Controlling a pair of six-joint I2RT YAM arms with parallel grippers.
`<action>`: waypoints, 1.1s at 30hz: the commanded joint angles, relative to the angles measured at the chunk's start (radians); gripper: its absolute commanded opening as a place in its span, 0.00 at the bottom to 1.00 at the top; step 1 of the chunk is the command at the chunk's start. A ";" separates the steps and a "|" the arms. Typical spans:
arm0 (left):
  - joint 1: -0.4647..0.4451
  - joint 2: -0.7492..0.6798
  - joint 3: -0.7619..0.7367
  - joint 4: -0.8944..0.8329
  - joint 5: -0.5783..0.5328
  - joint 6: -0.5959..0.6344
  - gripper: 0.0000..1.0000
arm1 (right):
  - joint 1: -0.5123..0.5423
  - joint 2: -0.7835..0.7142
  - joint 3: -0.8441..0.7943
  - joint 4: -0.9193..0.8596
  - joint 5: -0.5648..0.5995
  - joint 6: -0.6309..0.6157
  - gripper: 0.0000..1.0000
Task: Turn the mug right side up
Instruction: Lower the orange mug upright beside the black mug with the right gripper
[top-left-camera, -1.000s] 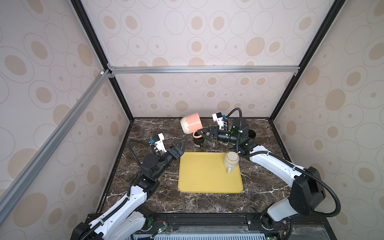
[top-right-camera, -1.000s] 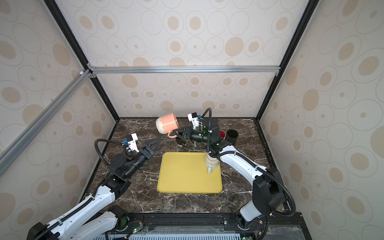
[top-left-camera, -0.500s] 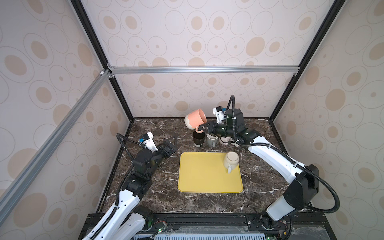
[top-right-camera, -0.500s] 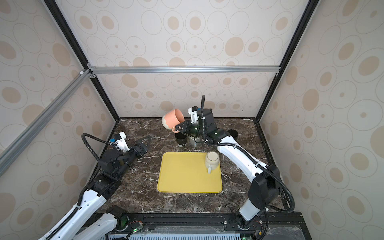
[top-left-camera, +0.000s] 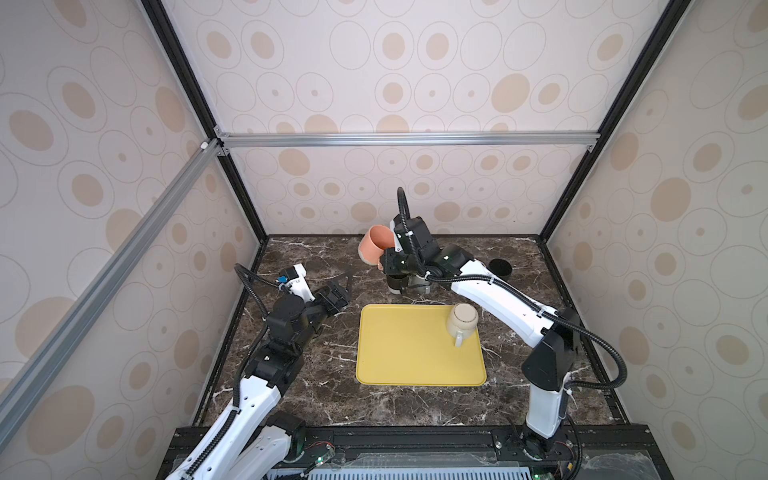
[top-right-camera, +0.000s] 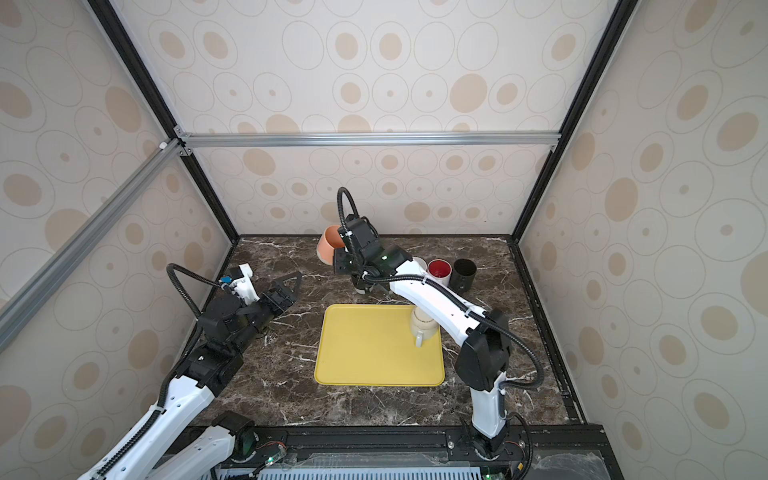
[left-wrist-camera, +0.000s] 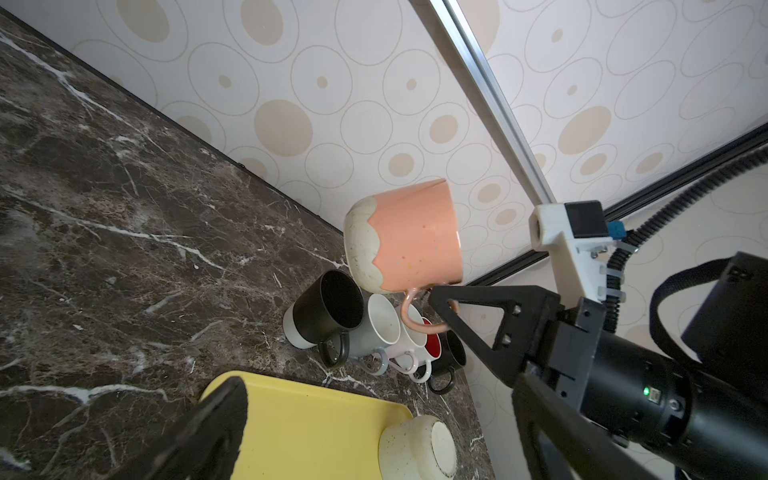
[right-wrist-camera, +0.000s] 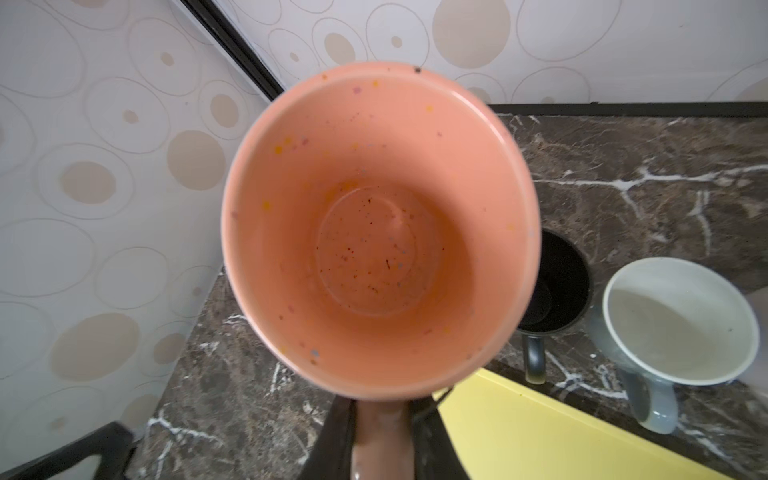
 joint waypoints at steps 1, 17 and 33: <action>0.012 -0.020 0.009 0.021 0.006 0.017 1.00 | 0.025 0.030 0.100 0.050 0.143 -0.059 0.00; 0.026 -0.046 -0.012 0.005 0.026 0.015 1.00 | 0.092 0.273 0.252 0.027 0.297 -0.071 0.00; 0.031 -0.054 -0.031 0.003 0.036 0.014 1.00 | 0.091 0.415 0.313 0.002 0.326 -0.054 0.00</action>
